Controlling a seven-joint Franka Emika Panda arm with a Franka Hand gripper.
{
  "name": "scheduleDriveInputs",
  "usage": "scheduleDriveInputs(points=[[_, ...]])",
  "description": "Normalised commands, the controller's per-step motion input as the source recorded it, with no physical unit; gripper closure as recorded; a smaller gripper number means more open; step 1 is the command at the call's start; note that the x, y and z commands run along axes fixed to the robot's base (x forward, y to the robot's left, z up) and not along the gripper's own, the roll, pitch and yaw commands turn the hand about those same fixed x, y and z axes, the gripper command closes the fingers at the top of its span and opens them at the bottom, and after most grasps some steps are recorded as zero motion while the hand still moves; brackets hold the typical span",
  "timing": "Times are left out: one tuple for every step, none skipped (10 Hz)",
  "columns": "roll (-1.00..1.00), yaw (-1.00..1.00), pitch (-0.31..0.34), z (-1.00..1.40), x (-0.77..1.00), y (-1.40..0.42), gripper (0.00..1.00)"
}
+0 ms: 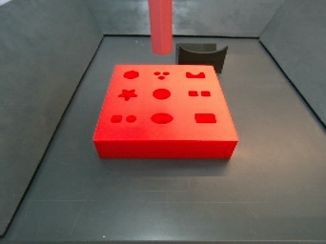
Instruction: Insert the hexagon object.
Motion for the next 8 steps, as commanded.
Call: scheduleDriveInputs(points=[[0.0, -0.21, -0.106, -0.34, -0.16, 0.15, 1.0], [0.03, -0.07, -0.074, -0.7, 0.09, 0.27, 1.0], [-0.15, -0.08, -0.167, -0.65, 0.1, 0.84, 1.0], [-0.24, -0.01, -0.166, -0.51, 0.13, 0.84, 1.0], [-0.29, 0.0, -0.164, -0.45, 0.14, 0.85, 1.0], [-0.39, 0.0, -0.129, -0.36, 0.01, 0.84, 1.0], [-0.33, 0.0, -0.064, -0.15, -0.2, 0.8, 1.0], [-0.12, -0.03, -0.01, -0.15, -0.49, 0.77, 1.0]])
